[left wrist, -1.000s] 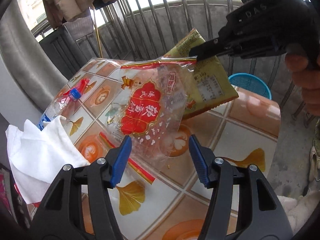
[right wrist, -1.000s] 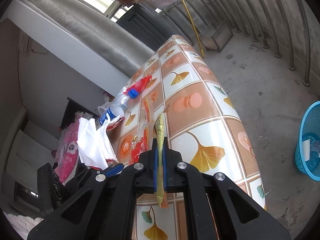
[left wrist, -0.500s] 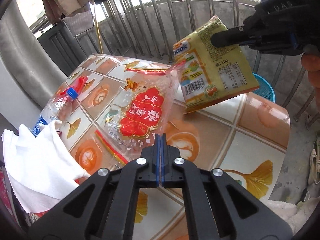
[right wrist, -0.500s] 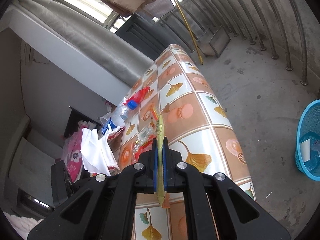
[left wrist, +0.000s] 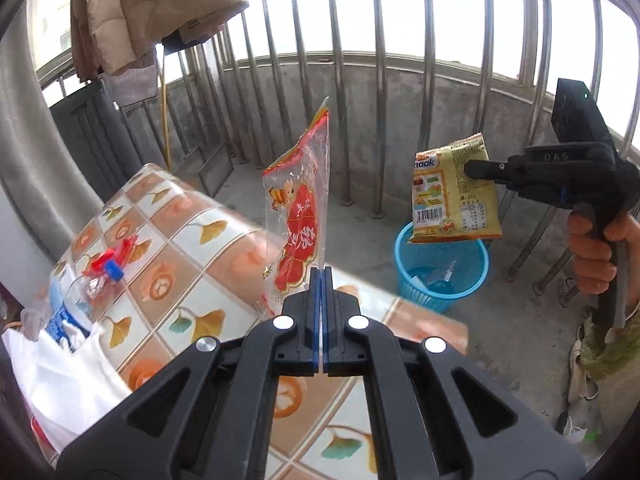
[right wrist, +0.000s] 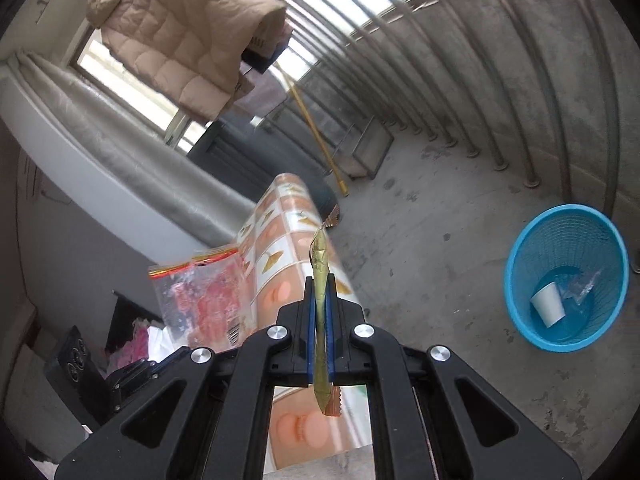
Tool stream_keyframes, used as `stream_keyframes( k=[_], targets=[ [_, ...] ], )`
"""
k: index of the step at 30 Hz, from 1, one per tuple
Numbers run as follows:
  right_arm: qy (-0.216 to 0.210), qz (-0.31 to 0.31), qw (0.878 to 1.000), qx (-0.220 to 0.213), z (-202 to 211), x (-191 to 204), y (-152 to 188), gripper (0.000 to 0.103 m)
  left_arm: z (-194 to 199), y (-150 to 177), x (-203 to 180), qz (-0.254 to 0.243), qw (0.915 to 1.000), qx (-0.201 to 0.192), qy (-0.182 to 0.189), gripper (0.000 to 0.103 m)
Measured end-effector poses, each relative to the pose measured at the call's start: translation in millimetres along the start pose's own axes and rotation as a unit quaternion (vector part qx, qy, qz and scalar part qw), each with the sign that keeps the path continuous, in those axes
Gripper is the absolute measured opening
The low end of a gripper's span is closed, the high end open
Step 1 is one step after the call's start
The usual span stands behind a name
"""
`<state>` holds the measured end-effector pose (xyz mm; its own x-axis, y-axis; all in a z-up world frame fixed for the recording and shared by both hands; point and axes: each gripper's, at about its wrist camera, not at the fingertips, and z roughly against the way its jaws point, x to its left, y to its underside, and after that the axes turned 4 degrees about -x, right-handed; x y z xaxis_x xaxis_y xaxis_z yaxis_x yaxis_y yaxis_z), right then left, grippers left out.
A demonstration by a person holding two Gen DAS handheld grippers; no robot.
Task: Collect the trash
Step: 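Open the left tool over the basket while the right tool releases the yellow packet there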
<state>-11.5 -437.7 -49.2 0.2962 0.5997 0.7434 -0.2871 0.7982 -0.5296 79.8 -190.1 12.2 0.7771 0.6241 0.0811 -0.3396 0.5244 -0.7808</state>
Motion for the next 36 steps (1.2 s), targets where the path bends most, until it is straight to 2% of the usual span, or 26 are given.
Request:
stream_keyframes(
  k=[4,7,9,11,15,20,22,23,24,25,27,29,31,36],
  targets=[
    [0.062,-0.033,0.997,-0.039,26,-43,-7,0.005,-22,-32,-30,-0.002,0.9981,0.002,0.061,0.0],
    [0.107,-0.065,0.991,-0.048,36,-81,-6,0.005,-56,-50,-53,0.011,0.9929,0.03,0.115,0.0],
    [0.143,-0.082,0.985,-0.047,37,-104,-3,0.005,-85,-60,-67,0.032,0.9852,0.06,0.157,0.0],
    [0.165,-0.098,0.98,-0.043,34,-126,1,0.005,-117,-66,-82,0.054,0.9737,0.094,0.2,0.0],
    [0.199,-0.128,0.971,-0.035,25,-170,7,0.005,-182,-70,-118,0.076,0.9536,0.156,0.246,0.0],
    [0.225,-0.162,0.96,-0.034,4,-222,8,0.006,-250,-65,-160,0.07,0.948,0.198,0.239,0.002],
    [0.238,-0.178,0.955,-0.027,-10,-245,8,0.007,-273,-64,-171,0.079,0.9461,0.208,0.235,0.019],
    [0.248,-0.19,0.95,-0.021,-18,-257,8,0.013,-281,-64,-173,0.083,0.9483,0.208,0.225,0.038],
    [0.258,-0.201,0.945,-0.015,-24,-269,10,0.026,-287,-63,-176,0.086,0.9514,0.204,0.214,0.045],
    [0.267,-0.208,0.941,-0.012,-28,-278,11,0.031,-292,-62,-178,0.087,0.9538,0.201,0.205,0.045],
    [0.284,-0.218,0.934,-0.006,-36,-291,13,0.042,-296,-63,-180,0.096,0.9534,0.202,0.202,0.048],
    [0.285,-0.226,0.931,-0.004,-35,-294,15,0.043,-291,-63,-177,0.106,0.9529,0.197,0.206,0.054],
    [0.283,-0.223,0.933,-0.01,-32,-291,19,0.045,-282,-65,-168,0.1,0.956,0.183,0.207,0.059],
    [0.309,-0.184,0.933,-0.02,-17,-265,20,0.054,-252,-72,-154,0.097,0.9606,0.152,0.212,0.07]
  ],
)
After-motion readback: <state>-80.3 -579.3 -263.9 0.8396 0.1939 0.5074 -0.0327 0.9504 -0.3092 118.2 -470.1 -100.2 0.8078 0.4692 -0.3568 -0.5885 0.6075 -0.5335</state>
